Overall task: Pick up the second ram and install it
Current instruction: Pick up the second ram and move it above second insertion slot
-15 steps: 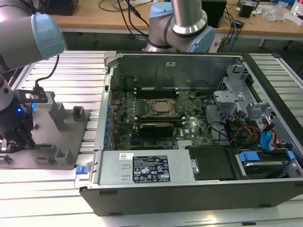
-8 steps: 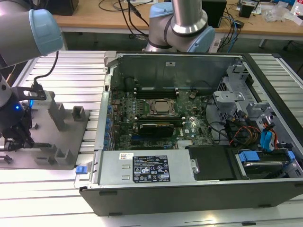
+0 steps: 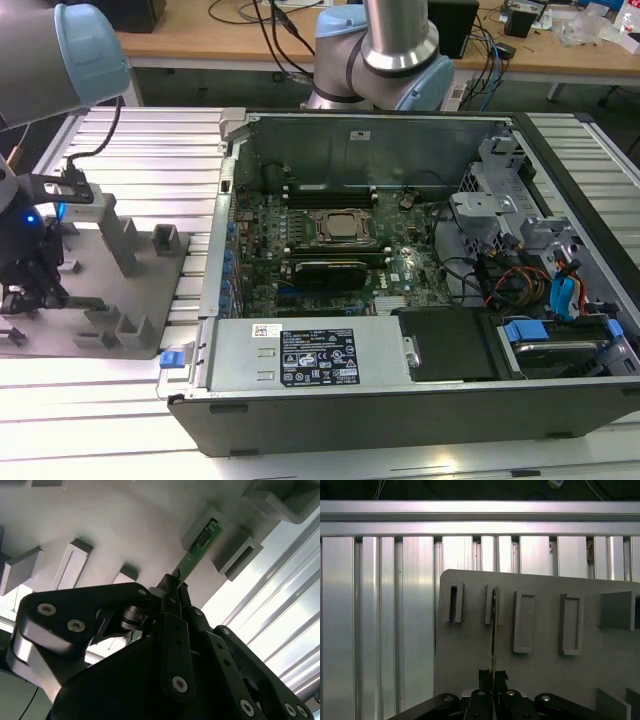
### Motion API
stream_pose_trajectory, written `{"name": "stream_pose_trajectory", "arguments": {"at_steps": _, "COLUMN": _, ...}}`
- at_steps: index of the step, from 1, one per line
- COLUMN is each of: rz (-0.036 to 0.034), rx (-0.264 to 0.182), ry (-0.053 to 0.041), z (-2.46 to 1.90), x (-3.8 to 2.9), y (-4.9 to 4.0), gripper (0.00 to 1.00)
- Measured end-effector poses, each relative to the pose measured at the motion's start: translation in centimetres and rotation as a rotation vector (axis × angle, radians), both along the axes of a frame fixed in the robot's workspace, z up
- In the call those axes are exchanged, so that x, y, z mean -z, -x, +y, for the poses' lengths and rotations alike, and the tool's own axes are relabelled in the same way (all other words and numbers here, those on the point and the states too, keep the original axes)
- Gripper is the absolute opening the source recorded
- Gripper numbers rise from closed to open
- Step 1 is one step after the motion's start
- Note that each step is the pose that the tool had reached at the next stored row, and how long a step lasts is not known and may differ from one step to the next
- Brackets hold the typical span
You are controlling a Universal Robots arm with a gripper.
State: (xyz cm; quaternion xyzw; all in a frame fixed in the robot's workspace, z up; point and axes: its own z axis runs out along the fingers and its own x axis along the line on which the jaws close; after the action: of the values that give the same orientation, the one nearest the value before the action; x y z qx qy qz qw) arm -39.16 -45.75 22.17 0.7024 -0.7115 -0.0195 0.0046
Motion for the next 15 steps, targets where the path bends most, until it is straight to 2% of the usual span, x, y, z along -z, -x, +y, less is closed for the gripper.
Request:
{"name": "stream_pose_trajectory", "arguments": {"at_steps": 2, "rz": 0.0001, "rx": 0.0, "ry": 0.0, "z": 0.0, "x": -0.58, "y": 0.0, "gripper": 0.14}}
{"name": "stream_pose_trajectory", "arguments": {"at_steps": 15, "rz": 0.0, "rx": 0.0, "ry": 0.0, "z": 0.0, "x": -2.57, "y": 0.0, "gripper": 0.14}}
